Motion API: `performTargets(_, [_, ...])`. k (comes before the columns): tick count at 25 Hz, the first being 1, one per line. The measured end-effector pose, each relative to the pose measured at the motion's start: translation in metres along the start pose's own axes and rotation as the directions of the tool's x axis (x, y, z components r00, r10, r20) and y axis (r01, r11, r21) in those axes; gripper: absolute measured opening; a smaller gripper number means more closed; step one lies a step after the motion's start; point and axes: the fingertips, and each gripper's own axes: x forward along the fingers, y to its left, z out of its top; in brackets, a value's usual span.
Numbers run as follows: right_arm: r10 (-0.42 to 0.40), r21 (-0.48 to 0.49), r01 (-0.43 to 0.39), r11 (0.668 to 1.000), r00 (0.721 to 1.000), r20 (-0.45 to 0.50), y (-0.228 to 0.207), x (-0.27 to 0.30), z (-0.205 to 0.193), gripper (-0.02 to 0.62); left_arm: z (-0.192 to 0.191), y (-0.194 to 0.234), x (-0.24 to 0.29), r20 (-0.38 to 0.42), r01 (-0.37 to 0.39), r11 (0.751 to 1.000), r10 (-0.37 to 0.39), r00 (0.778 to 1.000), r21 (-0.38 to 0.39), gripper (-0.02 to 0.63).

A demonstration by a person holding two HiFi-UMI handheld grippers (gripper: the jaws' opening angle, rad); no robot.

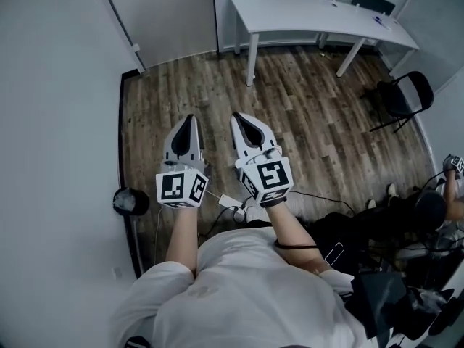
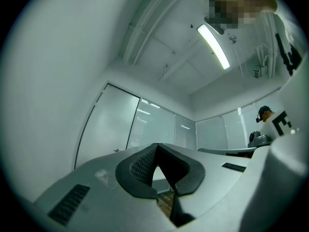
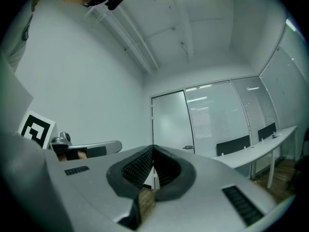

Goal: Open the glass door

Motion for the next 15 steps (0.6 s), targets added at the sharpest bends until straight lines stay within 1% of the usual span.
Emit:
performTargets(2, [0.006,0.012,-0.006,1.000,1.000,0.008,-0.025,0.009,0.000,0.005,-0.006,-0.007,0.024,-0.006,-0.015,0.999,0.015,1.000,0.033,0.003])
performTargets(6, [0.028,0.038,-0.029,0.999,0.999,0.017,-0.071,0.026,-0.002,0.005,-0.021,-0.024,0.069,-0.019,-0.042,0.997,0.043,0.999,0.062,0.003])
performTargets(10, [0.068,0.081,-0.068,0.994,0.998,0.001,-0.099,0.031,-0.010,0.005,-0.039,-0.035,0.091,-0.049,-0.088,0.993,0.092,0.995,0.076,0.003])
performTargets(12, [0.075,0.099,-0.074,0.992,0.997,-0.003,-0.109,0.033,-0.013,0.005,-0.046,-0.039,0.103,-0.066,-0.091,0.993,0.096,0.993,0.082,0.003])
performTargets(15, [0.073,0.115,-0.071,0.991,0.997,-0.012,-0.124,0.040,-0.019,0.005,-0.053,-0.048,0.124,-0.080,-0.072,0.993,0.079,0.994,0.094,0.003])
